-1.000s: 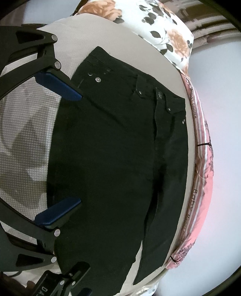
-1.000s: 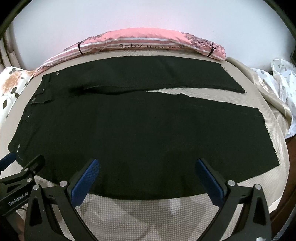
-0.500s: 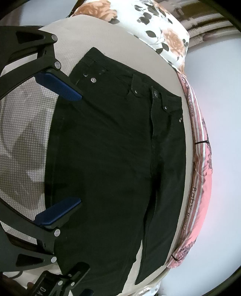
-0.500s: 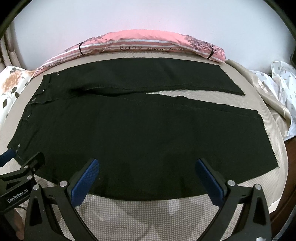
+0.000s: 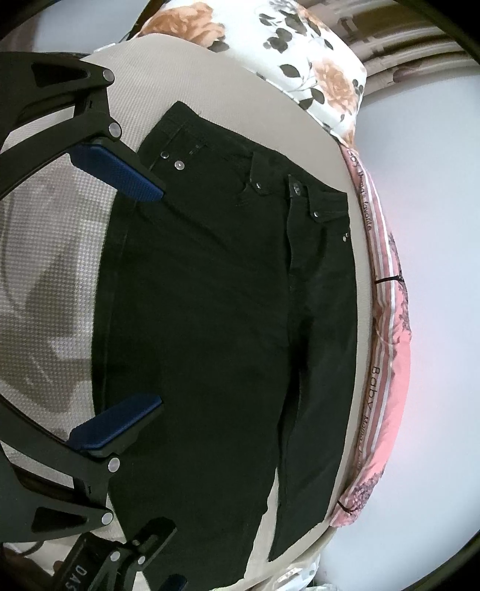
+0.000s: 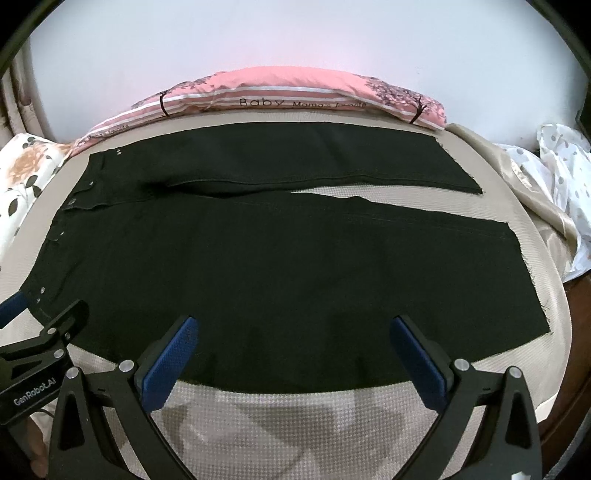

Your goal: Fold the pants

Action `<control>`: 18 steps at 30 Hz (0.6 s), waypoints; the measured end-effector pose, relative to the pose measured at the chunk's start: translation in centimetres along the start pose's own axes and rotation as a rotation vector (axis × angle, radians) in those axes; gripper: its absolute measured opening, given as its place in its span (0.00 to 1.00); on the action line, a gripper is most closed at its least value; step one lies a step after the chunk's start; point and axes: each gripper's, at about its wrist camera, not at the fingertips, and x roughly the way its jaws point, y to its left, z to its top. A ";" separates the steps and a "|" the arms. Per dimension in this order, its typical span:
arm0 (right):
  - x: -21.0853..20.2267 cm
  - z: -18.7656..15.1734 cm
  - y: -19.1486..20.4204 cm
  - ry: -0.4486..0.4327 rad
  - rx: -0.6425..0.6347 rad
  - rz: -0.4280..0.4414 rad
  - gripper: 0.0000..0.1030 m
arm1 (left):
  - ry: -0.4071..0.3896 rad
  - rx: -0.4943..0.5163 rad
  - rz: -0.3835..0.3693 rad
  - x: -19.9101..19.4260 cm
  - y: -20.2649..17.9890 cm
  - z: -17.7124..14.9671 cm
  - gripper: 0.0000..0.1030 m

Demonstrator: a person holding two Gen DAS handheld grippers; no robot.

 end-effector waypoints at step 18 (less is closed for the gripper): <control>-1.3 -2.2 0.1 -0.009 0.013 0.027 1.00 | 0.001 0.020 0.010 -0.9 -0.3 -1.8 1.00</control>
